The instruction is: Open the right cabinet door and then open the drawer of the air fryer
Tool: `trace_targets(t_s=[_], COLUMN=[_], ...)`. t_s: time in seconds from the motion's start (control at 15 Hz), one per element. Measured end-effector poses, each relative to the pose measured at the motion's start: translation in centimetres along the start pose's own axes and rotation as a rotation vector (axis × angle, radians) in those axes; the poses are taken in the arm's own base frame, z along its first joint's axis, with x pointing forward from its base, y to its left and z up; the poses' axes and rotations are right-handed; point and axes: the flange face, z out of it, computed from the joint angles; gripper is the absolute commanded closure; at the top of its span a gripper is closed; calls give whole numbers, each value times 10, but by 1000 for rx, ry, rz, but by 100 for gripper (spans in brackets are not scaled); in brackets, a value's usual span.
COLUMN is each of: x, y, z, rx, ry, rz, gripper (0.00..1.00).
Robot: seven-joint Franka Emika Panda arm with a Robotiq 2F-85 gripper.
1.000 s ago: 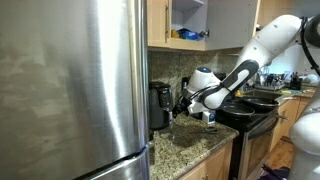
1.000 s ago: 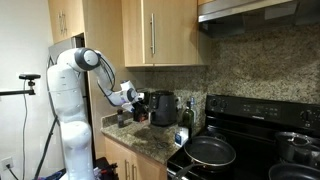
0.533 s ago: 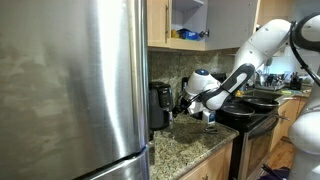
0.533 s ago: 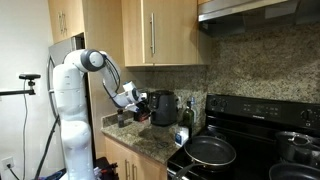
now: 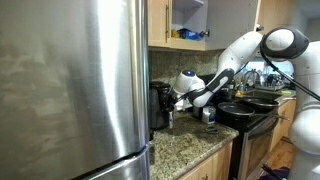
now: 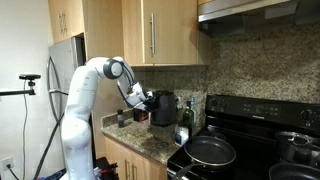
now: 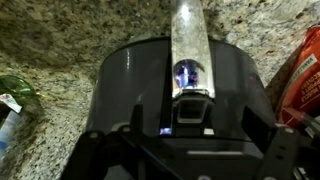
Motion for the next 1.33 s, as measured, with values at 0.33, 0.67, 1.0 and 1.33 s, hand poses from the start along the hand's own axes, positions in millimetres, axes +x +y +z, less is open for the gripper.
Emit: trace_targets(t_s=[0.33,0.67,1.0,1.33], x=[1,1,1,-1], y=[-2,-3,-1,-4], z=[2,2,2,1], rx=[6,7,-5,-39], ry=[-3,-3,-10,-31], rz=[8,10,15,-10], gripper=[0,46,81,91])
